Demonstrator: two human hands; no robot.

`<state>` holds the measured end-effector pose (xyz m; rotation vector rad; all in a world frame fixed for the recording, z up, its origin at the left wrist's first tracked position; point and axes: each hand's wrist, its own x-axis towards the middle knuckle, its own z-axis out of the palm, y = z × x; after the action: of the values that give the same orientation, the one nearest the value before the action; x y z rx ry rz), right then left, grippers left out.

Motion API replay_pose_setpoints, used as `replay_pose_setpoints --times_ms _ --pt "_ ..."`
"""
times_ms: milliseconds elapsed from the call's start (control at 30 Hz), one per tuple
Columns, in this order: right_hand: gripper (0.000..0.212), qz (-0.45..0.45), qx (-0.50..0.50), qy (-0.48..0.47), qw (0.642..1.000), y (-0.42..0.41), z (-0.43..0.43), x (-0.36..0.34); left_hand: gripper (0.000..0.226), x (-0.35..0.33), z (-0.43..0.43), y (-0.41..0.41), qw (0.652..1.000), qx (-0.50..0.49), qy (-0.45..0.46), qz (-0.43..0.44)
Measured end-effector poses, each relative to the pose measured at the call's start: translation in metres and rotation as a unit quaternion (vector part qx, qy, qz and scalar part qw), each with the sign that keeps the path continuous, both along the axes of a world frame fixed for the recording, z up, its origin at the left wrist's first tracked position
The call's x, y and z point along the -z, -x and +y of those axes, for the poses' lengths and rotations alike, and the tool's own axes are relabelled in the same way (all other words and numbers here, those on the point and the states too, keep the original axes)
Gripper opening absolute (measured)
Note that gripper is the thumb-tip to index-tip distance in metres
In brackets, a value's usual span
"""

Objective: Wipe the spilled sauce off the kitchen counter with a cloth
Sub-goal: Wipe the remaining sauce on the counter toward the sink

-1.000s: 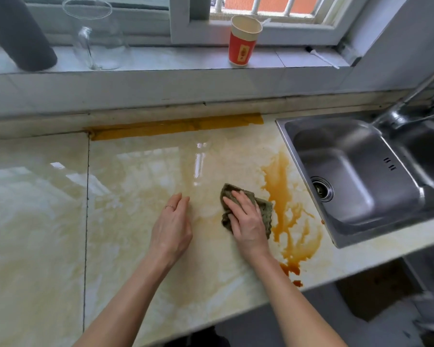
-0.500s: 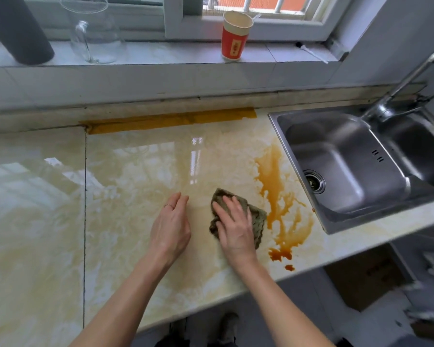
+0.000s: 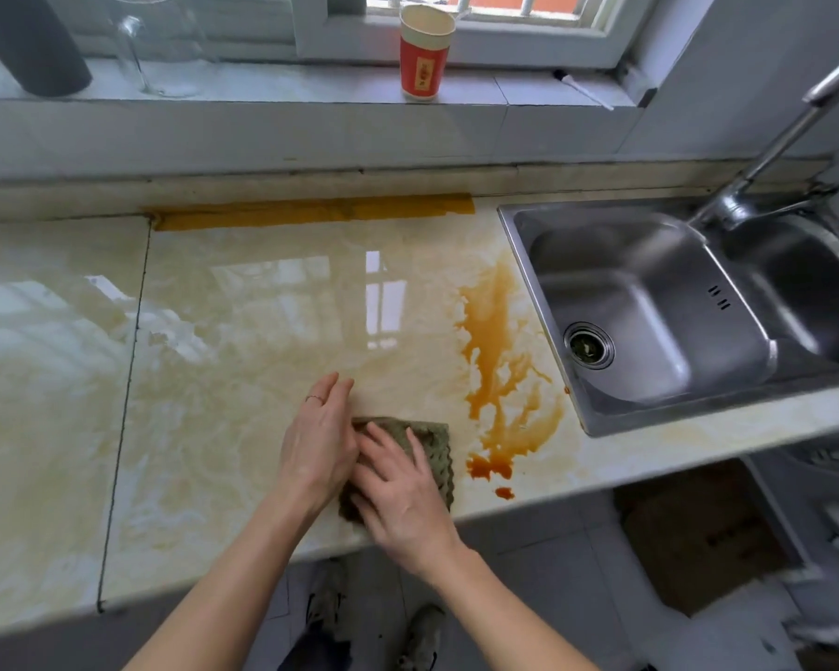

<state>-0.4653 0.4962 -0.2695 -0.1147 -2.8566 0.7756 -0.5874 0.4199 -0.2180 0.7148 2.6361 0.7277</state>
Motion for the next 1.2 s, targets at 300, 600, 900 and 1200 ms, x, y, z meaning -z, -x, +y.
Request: replay_pose_setpoints --times_ms 300,600,900,1200 --pt "0.049 -0.022 -0.030 -0.023 0.999 -0.023 0.029 -0.002 0.047 0.001 0.005 -0.036 0.999 -0.043 -0.016 0.022" --pt "0.070 -0.023 -0.147 -0.081 0.986 -0.068 0.089 0.004 0.046 0.001 0.005 -0.055 0.996 -0.071 -0.028 0.042" --pt "0.073 -0.016 -0.122 -0.032 0.992 -0.078 0.100 0.001 0.049 -0.002 0.025 -0.076 0.997 -0.066 -0.033 0.023" --pt "0.072 -0.015 0.013 0.092 0.996 -0.095 0.115 0.004 0.049 0.001 0.011 -0.074 0.996 -0.079 -0.019 0.023"
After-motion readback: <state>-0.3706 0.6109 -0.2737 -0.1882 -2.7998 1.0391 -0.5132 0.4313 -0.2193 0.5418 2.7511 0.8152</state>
